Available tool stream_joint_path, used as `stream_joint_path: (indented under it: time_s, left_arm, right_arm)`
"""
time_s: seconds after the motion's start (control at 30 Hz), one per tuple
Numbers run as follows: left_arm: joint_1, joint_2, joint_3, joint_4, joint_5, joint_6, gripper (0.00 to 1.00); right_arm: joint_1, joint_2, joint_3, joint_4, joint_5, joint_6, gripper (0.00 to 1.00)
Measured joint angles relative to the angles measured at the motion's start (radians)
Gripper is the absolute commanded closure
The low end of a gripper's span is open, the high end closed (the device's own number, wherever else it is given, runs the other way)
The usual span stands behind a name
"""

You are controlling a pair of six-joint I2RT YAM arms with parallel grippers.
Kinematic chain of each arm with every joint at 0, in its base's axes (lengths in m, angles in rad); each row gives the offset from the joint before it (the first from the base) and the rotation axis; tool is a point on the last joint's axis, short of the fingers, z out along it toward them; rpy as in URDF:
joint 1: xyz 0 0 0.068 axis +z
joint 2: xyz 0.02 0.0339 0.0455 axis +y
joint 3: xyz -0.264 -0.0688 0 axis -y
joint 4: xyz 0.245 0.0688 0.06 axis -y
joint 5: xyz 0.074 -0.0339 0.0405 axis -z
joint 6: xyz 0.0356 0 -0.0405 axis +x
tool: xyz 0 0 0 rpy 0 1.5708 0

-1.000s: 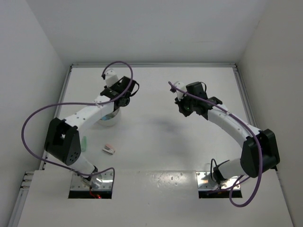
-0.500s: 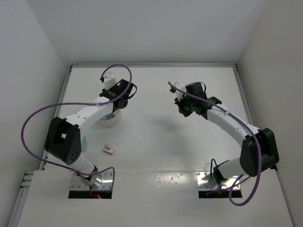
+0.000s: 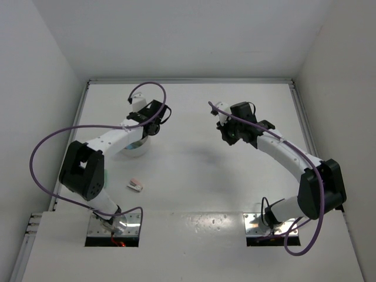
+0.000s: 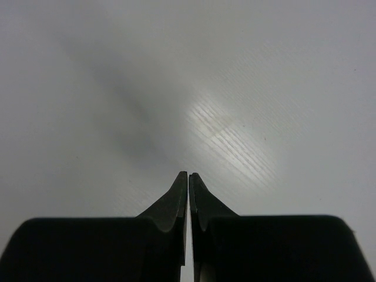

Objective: Sort the stationery into containers
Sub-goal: Place the pen in the storage box, then pick up the pen from the corner of the board.

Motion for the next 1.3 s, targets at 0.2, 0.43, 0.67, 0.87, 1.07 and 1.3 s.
stream_joint_path:
  time_s: [0.2, 0.43, 0.67, 0.87, 1.07, 1.3]
  left_arm:
    - [0.000, 0.000, -0.014, 0.002, 0.005, 0.001, 0.59]
    - [0.000, 0.000, -0.019, 0.006, 0.012, 0.003, 0.49]
    - [-0.014, -0.014, -0.019, 0.002, 0.005, 0.005, 0.99]
    - [-0.117, -0.174, 0.000, -0.051, -0.013, -0.034, 0.91]
    - [-0.043, -0.383, 0.003, -0.212, -0.041, -0.284, 0.29]
    - [-0.017, -0.421, -0.101, -0.473, -0.020, -0.612, 0.25]
  right_arm:
    - [0.000, 0.000, 0.000, 0.000, 0.000, 0.000, 0.98]
    - [0.000, 0.000, 0.000, 0.000, 0.000, 0.000, 0.98]
    - [0.000, 0.000, 0.000, 0.000, 0.000, 0.000, 0.98]
    - [0.000, 0.000, 0.000, 0.000, 0.000, 0.000, 0.98]
    - [0.000, 0.000, 0.000, -0.001, -0.009, 0.000, 0.98]
    - [0.000, 0.023, 0.000, -0.001, -0.037, 0.000, 0.98]
